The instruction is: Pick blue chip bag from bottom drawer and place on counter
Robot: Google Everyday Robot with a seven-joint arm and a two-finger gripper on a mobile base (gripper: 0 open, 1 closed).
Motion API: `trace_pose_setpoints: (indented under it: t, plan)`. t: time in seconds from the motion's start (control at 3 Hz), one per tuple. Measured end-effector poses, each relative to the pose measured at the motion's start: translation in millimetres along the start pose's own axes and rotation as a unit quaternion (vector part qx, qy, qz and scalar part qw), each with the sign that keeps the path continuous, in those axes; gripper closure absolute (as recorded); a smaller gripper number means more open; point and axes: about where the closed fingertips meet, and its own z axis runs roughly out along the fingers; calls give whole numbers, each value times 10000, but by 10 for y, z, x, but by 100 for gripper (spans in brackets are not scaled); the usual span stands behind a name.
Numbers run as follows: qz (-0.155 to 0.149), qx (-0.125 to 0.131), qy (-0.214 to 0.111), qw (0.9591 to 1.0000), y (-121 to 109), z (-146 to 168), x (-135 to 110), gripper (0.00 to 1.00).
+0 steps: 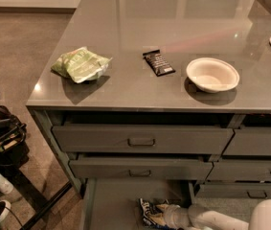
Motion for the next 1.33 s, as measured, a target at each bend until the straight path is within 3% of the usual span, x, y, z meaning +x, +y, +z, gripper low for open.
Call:
trace_pose_setpoints:
  t: [0.33, 0.67, 1.33]
  plan:
    - [0, 0, 0, 10000, 0, 0, 0, 100]
    - [-160, -1, 65, 9999, 34, -191, -177, 100]
    - [-29, 192, 499, 9986, 107, -1345, -658, 100]
